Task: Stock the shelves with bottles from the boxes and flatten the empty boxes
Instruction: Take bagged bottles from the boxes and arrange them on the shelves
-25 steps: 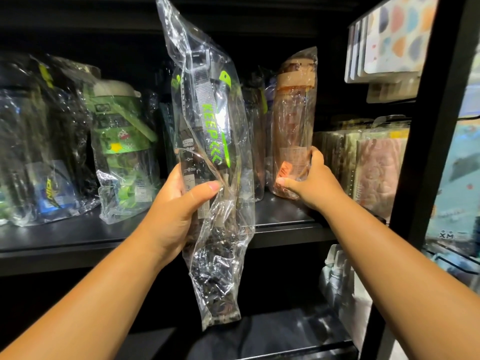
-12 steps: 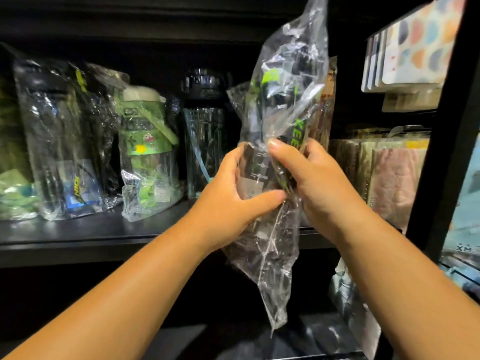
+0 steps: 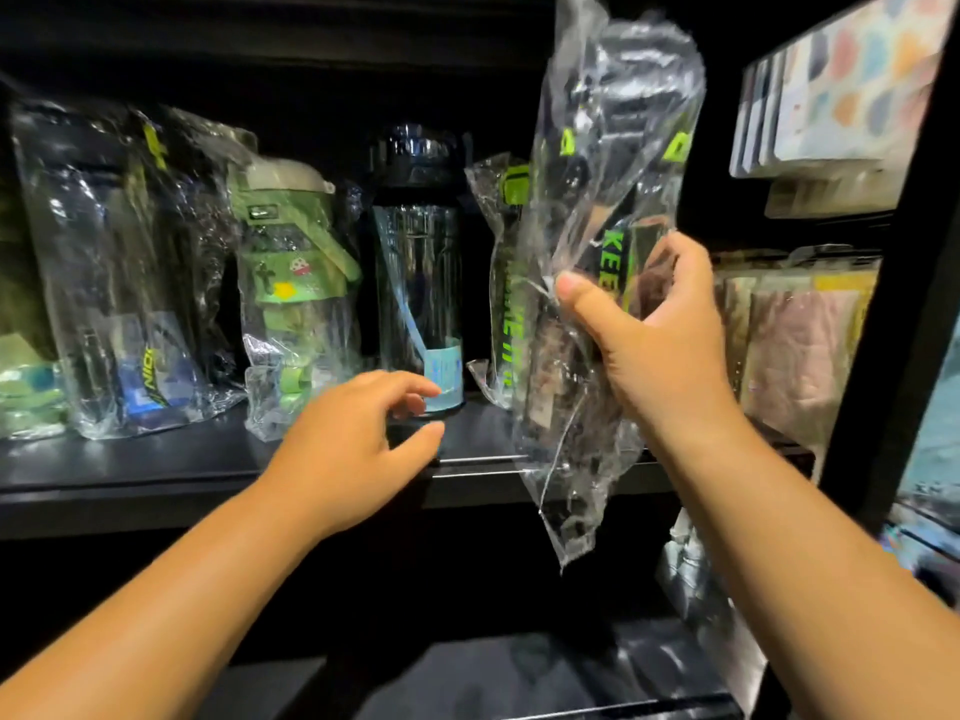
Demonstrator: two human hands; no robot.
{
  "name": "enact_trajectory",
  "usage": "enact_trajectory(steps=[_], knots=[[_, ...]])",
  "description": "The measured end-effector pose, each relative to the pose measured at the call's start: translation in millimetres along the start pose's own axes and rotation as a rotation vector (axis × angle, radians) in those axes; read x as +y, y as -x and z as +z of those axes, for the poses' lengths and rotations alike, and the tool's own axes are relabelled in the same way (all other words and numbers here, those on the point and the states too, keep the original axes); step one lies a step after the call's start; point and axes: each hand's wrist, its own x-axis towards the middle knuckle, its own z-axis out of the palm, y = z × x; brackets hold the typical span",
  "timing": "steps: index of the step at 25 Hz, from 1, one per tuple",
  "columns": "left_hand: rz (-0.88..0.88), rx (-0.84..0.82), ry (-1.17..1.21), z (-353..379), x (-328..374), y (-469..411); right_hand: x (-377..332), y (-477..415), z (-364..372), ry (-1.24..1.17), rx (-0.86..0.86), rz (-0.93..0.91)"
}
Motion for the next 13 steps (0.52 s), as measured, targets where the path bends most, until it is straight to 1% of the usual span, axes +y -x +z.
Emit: enact_trajectory(steps=[2, 4, 6, 8, 11, 13], knots=[[-0.001, -0.043, -0.052, 3, -2, 0, 6, 6, 8, 0.048, -0.02, 0.049], [0.009, -0.097, -0.135, 4, 2, -2, 11, 7, 14, 0.092, 0.008, 0.058], [0.013, -0.142, -0.193, 4, 2, -2, 12, 10, 18, 0.123, -0.015, 0.076], [-0.005, -0.147, -0.182, 2, 1, -2, 13, 17, 17, 0.178, -0.099, 0.113], [-0.008, -0.154, -0.164, 2, -1, -2, 18, 36, 2, 0.368, -0.24, 0.111], [0.005, -0.152, -0.168, 2, -1, -2, 20, 44, -9, 0.349, -0.311, 0.116]])
